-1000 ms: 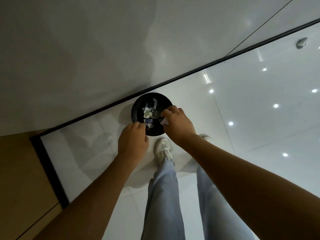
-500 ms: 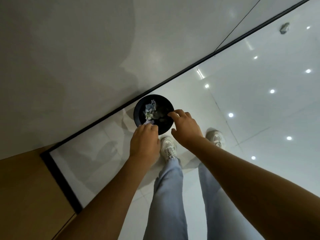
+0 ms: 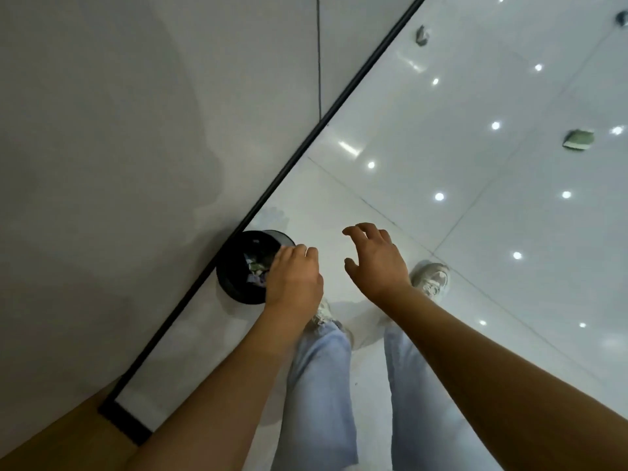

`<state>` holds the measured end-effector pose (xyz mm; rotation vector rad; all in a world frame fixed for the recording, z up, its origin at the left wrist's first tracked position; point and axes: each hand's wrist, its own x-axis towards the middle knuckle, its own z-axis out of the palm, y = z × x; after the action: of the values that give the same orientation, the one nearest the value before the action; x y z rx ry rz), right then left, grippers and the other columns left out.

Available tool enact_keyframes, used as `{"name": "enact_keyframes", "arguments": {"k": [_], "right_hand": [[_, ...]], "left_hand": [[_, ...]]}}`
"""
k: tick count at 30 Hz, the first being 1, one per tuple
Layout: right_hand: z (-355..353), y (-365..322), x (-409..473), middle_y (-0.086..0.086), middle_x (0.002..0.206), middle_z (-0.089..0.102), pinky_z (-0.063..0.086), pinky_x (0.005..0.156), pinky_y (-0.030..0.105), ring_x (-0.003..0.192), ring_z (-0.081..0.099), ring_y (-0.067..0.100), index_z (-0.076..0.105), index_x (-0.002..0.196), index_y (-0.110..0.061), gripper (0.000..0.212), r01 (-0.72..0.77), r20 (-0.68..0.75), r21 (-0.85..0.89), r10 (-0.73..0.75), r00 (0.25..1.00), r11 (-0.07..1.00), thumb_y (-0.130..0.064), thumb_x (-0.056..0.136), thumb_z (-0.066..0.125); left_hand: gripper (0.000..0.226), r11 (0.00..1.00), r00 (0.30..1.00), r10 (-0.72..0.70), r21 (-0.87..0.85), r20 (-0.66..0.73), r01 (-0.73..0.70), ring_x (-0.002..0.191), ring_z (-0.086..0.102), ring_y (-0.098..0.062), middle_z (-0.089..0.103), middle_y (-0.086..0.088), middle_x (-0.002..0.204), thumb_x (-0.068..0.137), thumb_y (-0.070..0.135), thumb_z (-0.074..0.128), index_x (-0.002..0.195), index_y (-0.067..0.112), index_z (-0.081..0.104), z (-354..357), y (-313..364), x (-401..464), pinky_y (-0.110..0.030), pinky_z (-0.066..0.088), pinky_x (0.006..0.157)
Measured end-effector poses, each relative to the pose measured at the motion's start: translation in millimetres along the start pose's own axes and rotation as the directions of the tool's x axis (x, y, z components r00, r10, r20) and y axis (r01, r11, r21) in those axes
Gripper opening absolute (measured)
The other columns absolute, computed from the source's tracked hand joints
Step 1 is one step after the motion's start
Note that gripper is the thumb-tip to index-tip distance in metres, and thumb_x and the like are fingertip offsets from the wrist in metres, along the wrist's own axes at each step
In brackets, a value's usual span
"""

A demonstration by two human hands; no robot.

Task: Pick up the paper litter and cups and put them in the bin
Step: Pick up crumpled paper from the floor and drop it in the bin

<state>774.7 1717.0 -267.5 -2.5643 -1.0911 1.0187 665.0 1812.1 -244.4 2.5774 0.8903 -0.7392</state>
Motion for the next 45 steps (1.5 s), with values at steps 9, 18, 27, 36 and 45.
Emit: {"name": "enact_keyframes", "arguments": {"k": [9,18,27,36,45], "right_hand": [[-84,170,-29,0.005,0.144,0.042,0.043,0.100,0.037,0.128,0.041,0.027,0.044,0.139,-0.020,0.052,-0.269,-0.097,0.193,0.291,0.952,0.944,-0.018,0.089,0.059],[-179,346,-44,0.005,0.142,0.044,0.045,0.098,0.036,0.125,0.044,0.026,0.045,0.137,-0.019,0.051,-0.410,-0.146,0.304,0.468,0.872,0.860,-0.018,0.089,0.060],[-251,452,-18,0.006,0.143,0.043,0.044,0.098,0.036,0.126,0.043,0.026,0.043,0.139,-0.019,0.052,-0.481,-0.163,0.418,0.584,0.795,0.771,-0.018,0.090,0.061],[-337,537,74,0.006,0.142,0.043,0.044,0.097,0.039,0.123,0.042,0.027,0.043,0.139,-0.017,0.051,-0.526,-0.139,0.551,0.693,0.707,0.648,-0.017,0.090,0.059],[-392,623,148,0.007,0.139,0.044,0.044,0.097,0.041,0.123,0.043,0.028,0.045,0.137,-0.016,0.052,-0.534,-0.098,0.642,0.750,0.654,0.550,-0.017,0.088,0.062]], "left_hand": [[0.033,0.970,0.973,0.219,0.094,0.071,-0.225,0.118,0.047,-0.021,0.053,-0.004,0.128,0.097,0.023,0.041,0.128,0.013,0.050,-26,176,55,-0.030,0.030,0.108],[0.034,0.945,0.946,0.315,0.068,0.071,-0.320,0.117,0.048,-0.019,0.055,-0.004,0.126,0.098,0.024,0.041,0.129,0.013,0.051,-45,376,121,-0.028,0.036,0.104],[0.030,0.898,0.905,0.416,0.120,0.085,-0.424,0.115,0.049,-0.021,0.058,-0.005,0.123,0.096,0.023,0.045,0.122,0.013,0.055,-81,498,207,-0.028,0.039,0.098],[0.027,0.818,0.839,0.531,0.190,0.116,-0.543,0.109,0.051,-0.024,0.060,-0.006,0.116,0.094,0.022,0.046,0.116,0.010,0.057,-146,591,347,-0.029,0.039,0.090],[0.029,0.780,0.826,0.537,0.272,0.174,-0.564,0.109,0.051,-0.027,0.060,-0.010,0.115,0.094,0.019,0.047,0.118,0.007,0.057,-182,675,459,-0.032,0.039,0.092]]}}
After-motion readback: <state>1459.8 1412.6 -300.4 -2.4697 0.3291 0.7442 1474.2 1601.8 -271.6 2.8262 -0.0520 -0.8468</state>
